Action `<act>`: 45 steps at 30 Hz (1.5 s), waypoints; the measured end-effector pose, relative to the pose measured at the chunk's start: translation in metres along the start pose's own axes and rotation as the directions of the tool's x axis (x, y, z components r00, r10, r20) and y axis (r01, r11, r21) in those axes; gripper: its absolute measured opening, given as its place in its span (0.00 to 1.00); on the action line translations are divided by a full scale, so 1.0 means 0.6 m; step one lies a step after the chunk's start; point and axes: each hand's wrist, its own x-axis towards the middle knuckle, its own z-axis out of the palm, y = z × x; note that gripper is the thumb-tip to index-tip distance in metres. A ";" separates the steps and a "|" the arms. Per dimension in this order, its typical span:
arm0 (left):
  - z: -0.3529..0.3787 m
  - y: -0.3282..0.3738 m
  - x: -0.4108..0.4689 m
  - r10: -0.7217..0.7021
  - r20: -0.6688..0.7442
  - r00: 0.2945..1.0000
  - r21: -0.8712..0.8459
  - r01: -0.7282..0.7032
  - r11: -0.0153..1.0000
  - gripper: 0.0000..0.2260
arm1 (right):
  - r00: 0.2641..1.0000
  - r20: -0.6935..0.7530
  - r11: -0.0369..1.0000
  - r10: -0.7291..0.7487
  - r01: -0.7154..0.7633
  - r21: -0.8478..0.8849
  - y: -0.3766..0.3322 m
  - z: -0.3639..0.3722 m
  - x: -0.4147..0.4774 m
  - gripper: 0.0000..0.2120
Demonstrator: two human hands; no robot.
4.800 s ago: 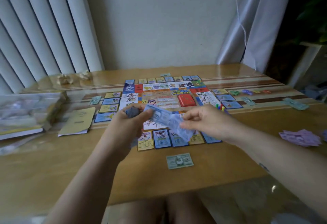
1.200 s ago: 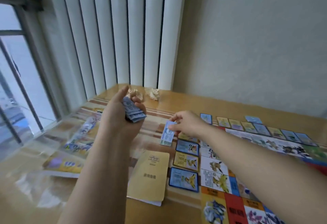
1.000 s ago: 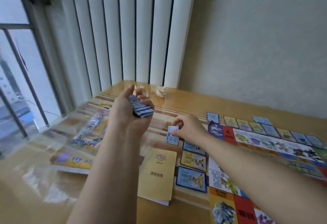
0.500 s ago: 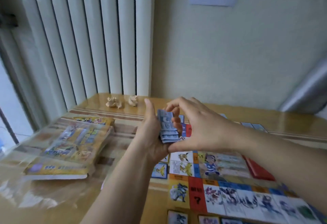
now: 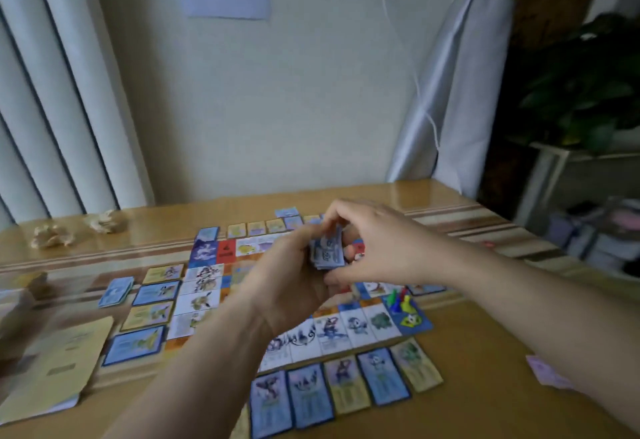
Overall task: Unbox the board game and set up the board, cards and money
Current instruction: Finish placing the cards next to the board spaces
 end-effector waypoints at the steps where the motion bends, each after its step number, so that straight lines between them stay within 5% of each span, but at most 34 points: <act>1: 0.014 -0.011 0.007 -0.017 0.029 0.999 0.025 0.016 1.000 0.09 | 1.000 -0.019 1.000 0.014 -0.013 0.023 0.015 -0.004 -0.016 0.22; 7: 0.073 -0.085 0.053 -0.119 0.028 0.993 0.349 0.101 0.932 0.14 | 0.977 0.092 0.922 0.191 -0.211 0.325 0.099 -0.023 -0.127 0.18; 10: 0.083 -0.116 0.079 -0.246 0.101 0.964 0.510 0.162 0.845 0.32 | 0.960 0.075 0.827 0.271 -0.272 0.493 0.140 -0.028 -0.172 0.11; 14: 0.137 -0.150 0.104 -0.382 0.199 0.902 0.724 0.127 0.678 0.24 | 0.956 0.064 0.849 0.288 -0.286 0.445 0.170 -0.030 -0.214 0.08; 19: 0.171 -0.193 0.169 -0.191 0.122 0.974 0.760 0.031 0.649 0.33 | 0.889 -0.085 0.834 0.450 -0.384 0.395 0.261 -0.067 -0.245 0.06; 20: 0.171 -0.200 0.180 -0.101 0.146 0.984 0.869 -0.079 0.489 0.33 | 0.829 -0.155 0.795 0.537 -0.435 0.423 0.292 -0.074 -0.250 0.05; 23: 0.159 -0.231 0.208 -0.062 0.340 0.938 0.894 -0.343 -0.289 0.28 | 0.532 -0.337 0.617 0.777 -0.539 0.573 0.398 -0.080 -0.261 0.03; 26: 0.151 -0.269 0.228 -0.206 0.359 0.911 0.666 -0.404 -0.627 0.18 | 0.333 -0.394 0.515 0.857 -0.607 0.606 0.489 -0.070 -0.269 0.04; 35: 0.149 -0.286 0.253 -0.263 0.412 0.873 0.550 -0.468 -0.692 0.15 | 0.139 -0.391 0.317 0.910 -0.839 0.442 0.627 -0.031 -0.250 0.10; 42: 0.156 -0.287 0.254 -0.221 0.420 0.880 0.550 -0.441 -0.709 0.15 | 0.229 -0.508 0.268 0.830 -0.963 0.003 0.628 -0.012 -0.262 0.10; 45: 0.157 -0.288 0.252 -0.235 0.411 0.881 0.540 -0.443 -0.716 0.15 | 0.315 -0.587 0.437 0.746 -0.896 0.074 0.582 -0.033 -0.269 0.09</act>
